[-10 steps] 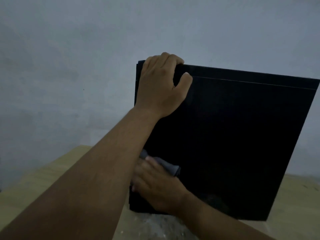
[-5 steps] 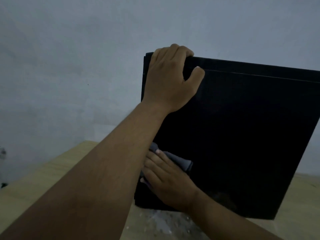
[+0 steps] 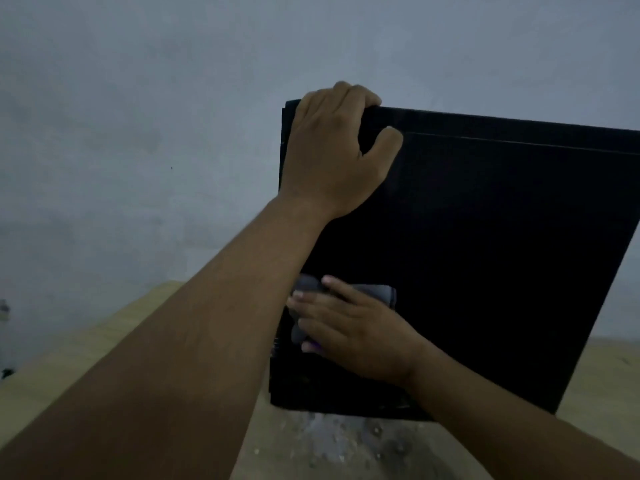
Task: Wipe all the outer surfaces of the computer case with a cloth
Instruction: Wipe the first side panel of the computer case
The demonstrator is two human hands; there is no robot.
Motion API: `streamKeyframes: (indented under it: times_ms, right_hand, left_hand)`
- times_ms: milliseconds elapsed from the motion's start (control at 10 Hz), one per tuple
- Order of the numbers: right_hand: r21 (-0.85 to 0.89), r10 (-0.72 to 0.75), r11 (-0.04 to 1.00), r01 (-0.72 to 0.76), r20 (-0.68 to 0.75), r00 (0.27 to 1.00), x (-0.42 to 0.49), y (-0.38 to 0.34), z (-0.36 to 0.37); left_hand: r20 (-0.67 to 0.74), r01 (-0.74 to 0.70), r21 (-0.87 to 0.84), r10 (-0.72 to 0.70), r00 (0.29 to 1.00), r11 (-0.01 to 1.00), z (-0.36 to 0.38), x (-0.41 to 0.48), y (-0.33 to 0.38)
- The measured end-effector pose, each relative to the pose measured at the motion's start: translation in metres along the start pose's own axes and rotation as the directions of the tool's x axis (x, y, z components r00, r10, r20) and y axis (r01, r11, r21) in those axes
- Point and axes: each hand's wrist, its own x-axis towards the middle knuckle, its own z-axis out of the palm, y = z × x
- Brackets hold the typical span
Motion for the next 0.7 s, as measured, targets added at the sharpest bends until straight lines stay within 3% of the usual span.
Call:
streamKeyframes:
  times_ms: [100,200,300,400,500,700]
  right_hand:
    - [-0.014,0.171,0.985,-0.173,-0.086,0.981,0.004,-0.012,0.002]
    - [0.015,0.258,0.966,-0.258,-0.056,0.964,0.0,-0.037,0.022]
    - [0.116,0.114,0.986,-0.118,0.035,0.993,-0.012,-0.044,0.034]
    - [0.235,-0.075,0.972,0.024,0.21,0.975,-0.032,-0.06,0.054]
    - [0.393,-0.112,0.918,-0.059,0.399,0.91,-0.04,-0.078,0.07]
    - [0.513,-0.113,0.831,-0.213,0.532,0.839,-0.029,-0.062,0.046]
  left_hand:
    - [-0.04,-0.003,0.0,0.003,0.999,1.0,0.003,0.001,-0.002]
    - [-0.066,0.002,-0.002,-0.002,0.998,1.0,0.008,-0.002,-0.003]
    - [-0.071,-0.009,0.002,0.009,0.997,1.0,0.008,-0.001,-0.003]
    - [-0.084,-0.016,0.004,0.016,0.996,1.0,0.01,-0.001,-0.004]
    - [-0.108,-0.009,0.002,0.009,0.994,1.0,0.012,-0.003,-0.004]
    - [-0.071,-0.016,0.016,0.017,0.997,1.0,0.009,-0.002,-0.005]
